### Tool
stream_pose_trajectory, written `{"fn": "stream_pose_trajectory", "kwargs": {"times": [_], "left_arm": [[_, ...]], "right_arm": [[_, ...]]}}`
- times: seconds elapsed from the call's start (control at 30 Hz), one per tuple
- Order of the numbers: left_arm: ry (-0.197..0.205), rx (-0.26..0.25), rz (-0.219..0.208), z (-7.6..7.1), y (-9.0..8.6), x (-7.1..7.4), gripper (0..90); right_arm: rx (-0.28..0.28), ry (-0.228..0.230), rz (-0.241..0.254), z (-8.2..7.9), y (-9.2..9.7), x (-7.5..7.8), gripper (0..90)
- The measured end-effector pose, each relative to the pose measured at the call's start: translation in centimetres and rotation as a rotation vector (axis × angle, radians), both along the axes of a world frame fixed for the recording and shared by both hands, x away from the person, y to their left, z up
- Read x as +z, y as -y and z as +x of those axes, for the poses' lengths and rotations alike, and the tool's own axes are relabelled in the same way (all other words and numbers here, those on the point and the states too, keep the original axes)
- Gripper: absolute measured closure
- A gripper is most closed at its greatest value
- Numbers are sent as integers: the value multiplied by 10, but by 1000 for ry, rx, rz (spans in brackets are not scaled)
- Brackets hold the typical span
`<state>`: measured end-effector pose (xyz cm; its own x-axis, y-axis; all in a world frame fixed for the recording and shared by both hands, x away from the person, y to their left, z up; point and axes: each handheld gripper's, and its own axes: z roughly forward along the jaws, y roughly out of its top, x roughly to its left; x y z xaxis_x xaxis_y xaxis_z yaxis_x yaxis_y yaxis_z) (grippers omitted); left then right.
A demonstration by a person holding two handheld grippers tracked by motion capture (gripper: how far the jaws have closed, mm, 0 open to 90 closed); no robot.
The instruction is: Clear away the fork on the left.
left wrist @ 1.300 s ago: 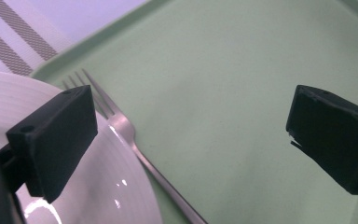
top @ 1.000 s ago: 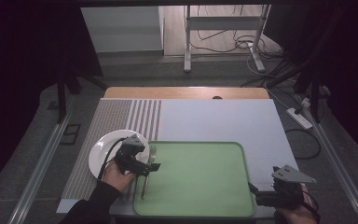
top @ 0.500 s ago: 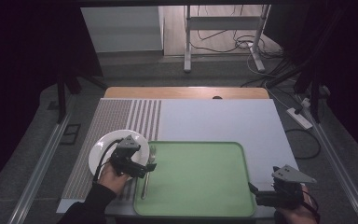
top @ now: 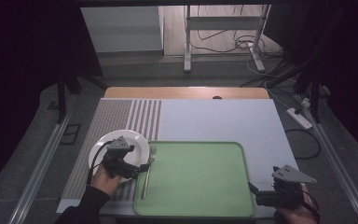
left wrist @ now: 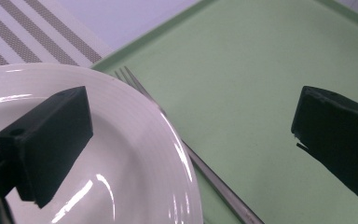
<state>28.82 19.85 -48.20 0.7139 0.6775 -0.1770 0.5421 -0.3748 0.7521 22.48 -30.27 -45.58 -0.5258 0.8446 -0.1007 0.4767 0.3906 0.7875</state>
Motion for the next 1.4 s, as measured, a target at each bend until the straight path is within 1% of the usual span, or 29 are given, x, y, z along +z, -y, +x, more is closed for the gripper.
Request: {"fn": "stream_pose_trajectory", "kwargs": {"times": [0.27, 0.7, 0.9, 1.17, 1.3, 1.4], "left_arm": [[3, 13, -32, -8, -10, -1, 0], [1, 40, -45, -23, -23, -1, 0], [-15, 58, -60, -31, -30, -4, 0], [-29, 75, -54, -43, -39, -7, 0], [-44, 83, -36, -49, -43, -9, 0], [-48, 92, -41, -54, -47, -10, 0]], "right_arm": [[0, -1, 0, 0, 0, 0, 0], [0, -2, 0, 0, 0, 0, 0], [-1, -1, -2, 0, 0, 0, 0], [0, -3, -3, 0, 0, 0, 0], [-1, -3, -5, 0, 0, 0, 0], [-2, -3, -5, 0, 0, 0, 0]]}}
